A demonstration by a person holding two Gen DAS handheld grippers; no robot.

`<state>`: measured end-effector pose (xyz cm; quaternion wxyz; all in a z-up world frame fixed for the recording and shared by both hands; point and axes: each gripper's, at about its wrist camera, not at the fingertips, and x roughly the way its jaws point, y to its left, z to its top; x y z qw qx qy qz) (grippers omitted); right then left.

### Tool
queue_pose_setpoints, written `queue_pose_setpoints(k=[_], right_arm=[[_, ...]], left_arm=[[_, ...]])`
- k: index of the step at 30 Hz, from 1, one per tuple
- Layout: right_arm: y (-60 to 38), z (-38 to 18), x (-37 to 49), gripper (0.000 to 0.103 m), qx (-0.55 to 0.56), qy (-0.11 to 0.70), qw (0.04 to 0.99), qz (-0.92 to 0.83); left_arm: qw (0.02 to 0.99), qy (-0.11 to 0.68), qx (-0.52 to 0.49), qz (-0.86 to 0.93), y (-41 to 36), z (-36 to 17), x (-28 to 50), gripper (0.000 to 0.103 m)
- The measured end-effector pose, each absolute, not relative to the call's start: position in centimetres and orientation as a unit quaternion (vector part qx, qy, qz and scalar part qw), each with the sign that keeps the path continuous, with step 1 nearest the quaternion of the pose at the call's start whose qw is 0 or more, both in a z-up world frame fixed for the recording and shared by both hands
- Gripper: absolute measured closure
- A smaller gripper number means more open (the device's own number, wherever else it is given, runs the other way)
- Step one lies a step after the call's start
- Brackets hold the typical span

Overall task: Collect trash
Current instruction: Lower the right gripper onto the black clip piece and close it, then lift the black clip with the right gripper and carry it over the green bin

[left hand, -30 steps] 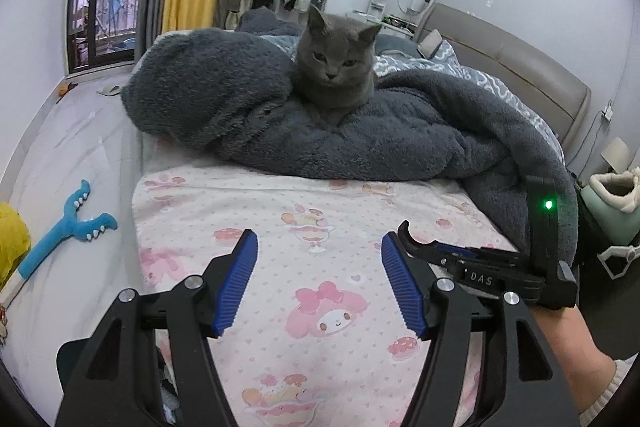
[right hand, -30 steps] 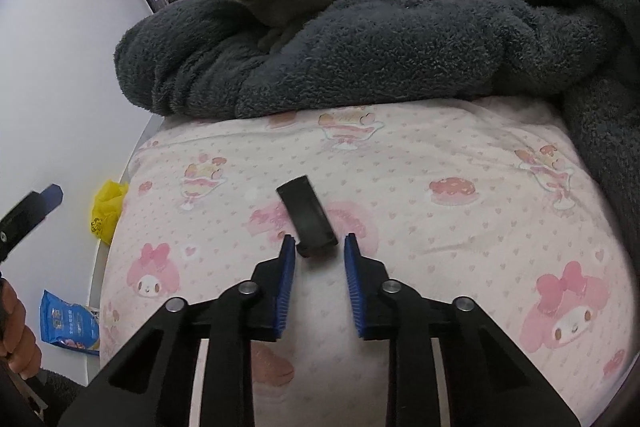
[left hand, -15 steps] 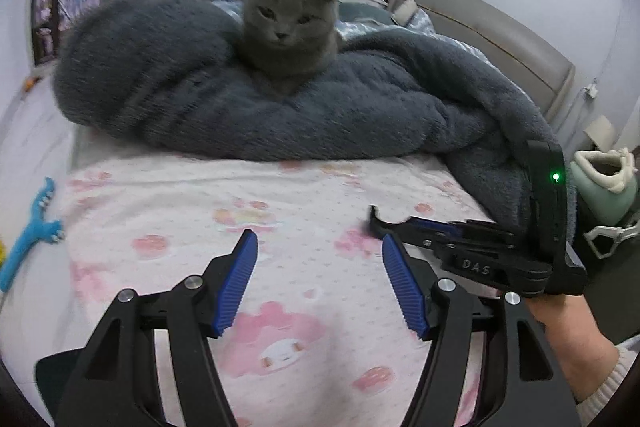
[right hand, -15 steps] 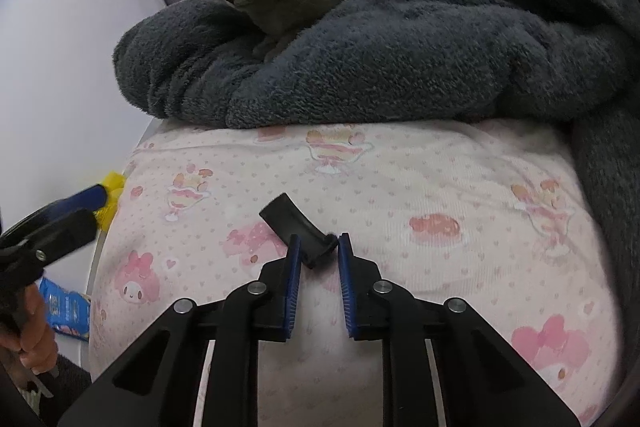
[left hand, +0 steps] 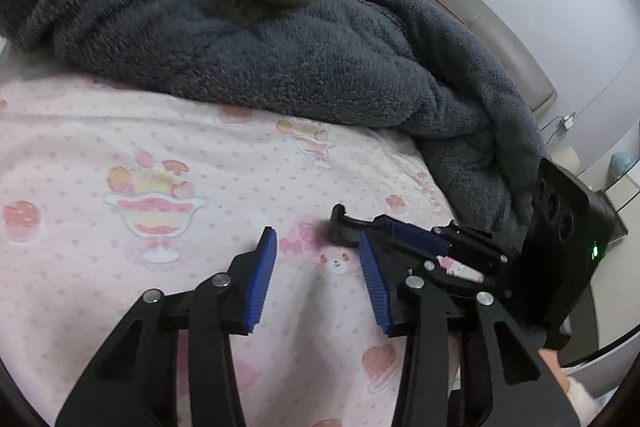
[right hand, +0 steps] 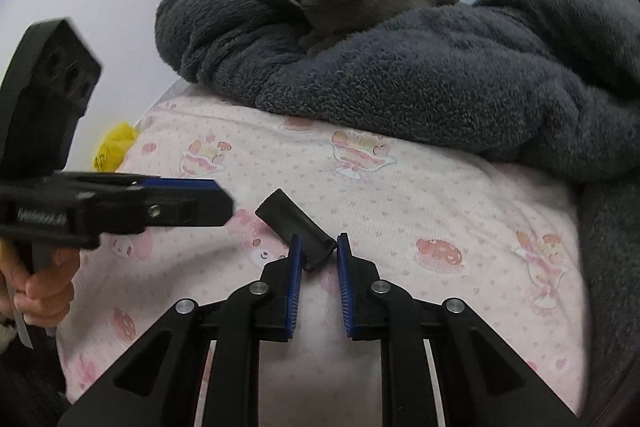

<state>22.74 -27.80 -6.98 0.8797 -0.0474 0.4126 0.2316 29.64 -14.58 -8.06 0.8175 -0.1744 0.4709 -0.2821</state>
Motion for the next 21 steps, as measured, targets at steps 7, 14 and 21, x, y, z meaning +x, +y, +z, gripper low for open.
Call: queue_pose_setpoints(k=[7, 14, 21], right_arm=[[-27.3, -7.3, 22.5, 0.088, -0.072, 0.406, 0.879, 0.24], [-27.5, -7.3, 22.2, 0.089, -0.066, 0.408, 0.876, 0.25], [-28.3, -7.2, 22.7, 0.092, -0.021, 0.42, 0.871, 0.255]], left_arm=[[0.806, 0.482, -0.188, -0.286, -15.3, -8.8, 30.1, 0.066], [0.807, 0.485, -0.169, -0.293, -16.5, -8.8, 29.9, 0.087], [0.82, 0.475, -0.134, -0.29, -17.1, -8.6, 29.5, 0.094]])
